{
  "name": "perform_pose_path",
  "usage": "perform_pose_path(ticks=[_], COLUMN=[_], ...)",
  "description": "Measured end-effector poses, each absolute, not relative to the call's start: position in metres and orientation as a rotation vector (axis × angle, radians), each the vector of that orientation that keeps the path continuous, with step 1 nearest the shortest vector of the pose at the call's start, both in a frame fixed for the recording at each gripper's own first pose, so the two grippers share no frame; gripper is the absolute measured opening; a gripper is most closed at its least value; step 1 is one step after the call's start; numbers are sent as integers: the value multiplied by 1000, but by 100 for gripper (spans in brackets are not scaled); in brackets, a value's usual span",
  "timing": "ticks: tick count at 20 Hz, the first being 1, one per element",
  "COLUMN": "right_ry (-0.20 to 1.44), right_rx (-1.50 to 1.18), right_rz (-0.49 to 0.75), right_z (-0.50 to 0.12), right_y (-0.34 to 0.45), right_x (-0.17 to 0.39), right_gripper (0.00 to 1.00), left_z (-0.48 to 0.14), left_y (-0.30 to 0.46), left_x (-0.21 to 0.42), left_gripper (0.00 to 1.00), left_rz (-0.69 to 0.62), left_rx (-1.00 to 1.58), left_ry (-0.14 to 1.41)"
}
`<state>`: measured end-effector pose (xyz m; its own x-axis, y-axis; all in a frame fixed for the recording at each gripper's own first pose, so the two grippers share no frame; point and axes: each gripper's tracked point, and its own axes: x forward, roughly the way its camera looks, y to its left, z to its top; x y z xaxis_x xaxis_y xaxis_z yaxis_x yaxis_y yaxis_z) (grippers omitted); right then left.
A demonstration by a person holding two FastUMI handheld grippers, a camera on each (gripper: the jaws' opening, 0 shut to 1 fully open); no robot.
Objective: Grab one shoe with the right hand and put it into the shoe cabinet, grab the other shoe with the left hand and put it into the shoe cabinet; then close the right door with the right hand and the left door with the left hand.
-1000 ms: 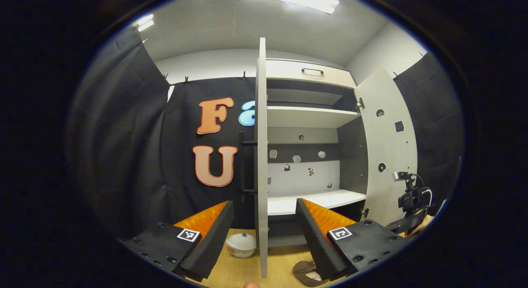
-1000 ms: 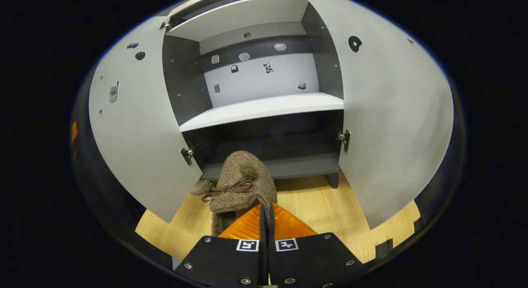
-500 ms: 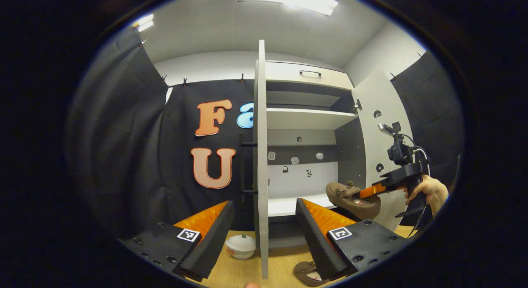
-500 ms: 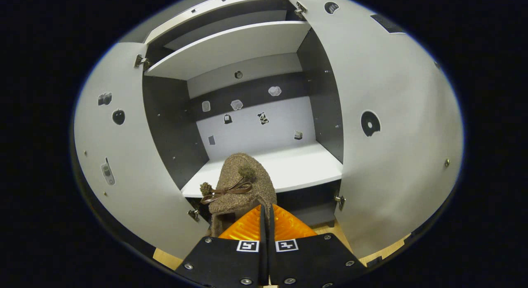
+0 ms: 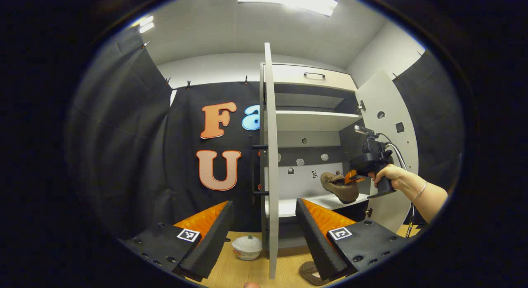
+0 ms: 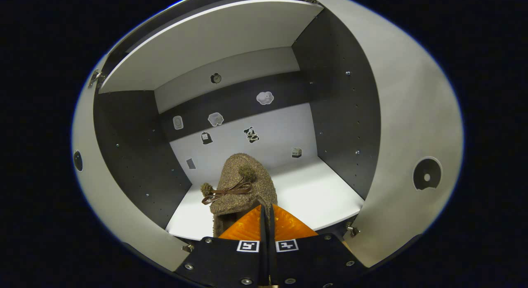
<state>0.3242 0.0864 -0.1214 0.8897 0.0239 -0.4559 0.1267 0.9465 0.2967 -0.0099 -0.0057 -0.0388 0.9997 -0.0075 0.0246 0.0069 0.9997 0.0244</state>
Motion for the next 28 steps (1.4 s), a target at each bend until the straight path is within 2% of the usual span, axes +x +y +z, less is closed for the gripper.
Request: perform_pose_path(ticks=[6, 11, 12, 17, 18, 21, 23, 27, 28], right_ry=[531, 548, 535, 451, 436, 402, 371, 273, 252], right_rx=[362, 364, 361, 309, 297, 323, 315, 231, 222], right_rz=[-76, -136, -130, -86, -69, -14, 22, 18, 16], right_z=[-154, -171, -168, -138, -135, -131, -127, -118, -117], right_y=[92, 77, 77, 80, 82, 93, 96, 82, 79], right_x=[383, 398, 398, 369, 357, 313, 283, 227, 213], right_gripper=[0, 0, 6, 15, 23, 33, 45, 65, 73], left_z=[-41, -47, -48, -52, -52, -56, -57, -68, -72], left_y=[9, 16, 16, -2, -5, -22, -33, -62, -69], left_x=[0, 8, 9, 10, 9, 6, 1, -1, 0], left_gripper=[97, 98, 97, 97, 97, 97, 97, 97, 95], left_rz=[14, 24, 25, -7, -11, -36, -51, -85, -93], left_rx=[22, 10, 8, -18, -18, -21, -21, -25, -26], left_ry=[-25, -19, -19, -5, -4, 6, 4, 29, 37])
